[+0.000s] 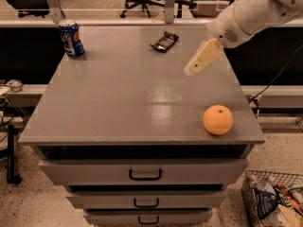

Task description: Move rxbar chocolate near orange

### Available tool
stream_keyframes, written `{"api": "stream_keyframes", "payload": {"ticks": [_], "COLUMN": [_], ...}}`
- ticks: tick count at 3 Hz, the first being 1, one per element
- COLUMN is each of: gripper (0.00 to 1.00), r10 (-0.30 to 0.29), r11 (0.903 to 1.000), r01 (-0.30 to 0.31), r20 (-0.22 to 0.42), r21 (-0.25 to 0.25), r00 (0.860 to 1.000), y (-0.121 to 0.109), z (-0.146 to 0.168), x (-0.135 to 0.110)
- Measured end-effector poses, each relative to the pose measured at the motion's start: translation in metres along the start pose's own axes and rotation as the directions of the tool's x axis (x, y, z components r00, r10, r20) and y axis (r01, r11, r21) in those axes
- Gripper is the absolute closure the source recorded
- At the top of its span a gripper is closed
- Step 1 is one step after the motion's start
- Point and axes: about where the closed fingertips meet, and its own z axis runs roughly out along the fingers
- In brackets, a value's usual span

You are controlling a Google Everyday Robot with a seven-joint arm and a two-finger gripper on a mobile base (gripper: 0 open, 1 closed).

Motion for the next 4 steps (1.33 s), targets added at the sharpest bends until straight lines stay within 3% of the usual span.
{"api": "stream_keyframes", "payload": {"ticks": [1,2,4], "gripper": [0.00,0.00,0.00], "r10": [0.068,0.122,0.240], "r11": [0.9975,0.9901,0.9583], "r01": [-0.070,-0.132,-0.269], "r20": [0.115,0.183,0.247], "r21": [0.014,0.046,0.095], "r00": [0.991,0.975,0.939], "y": [-0.029,-0.053,-0.075], "z": [0.044,0.069,0.095], "x": [-0.021,-0.037,-0.060]}}
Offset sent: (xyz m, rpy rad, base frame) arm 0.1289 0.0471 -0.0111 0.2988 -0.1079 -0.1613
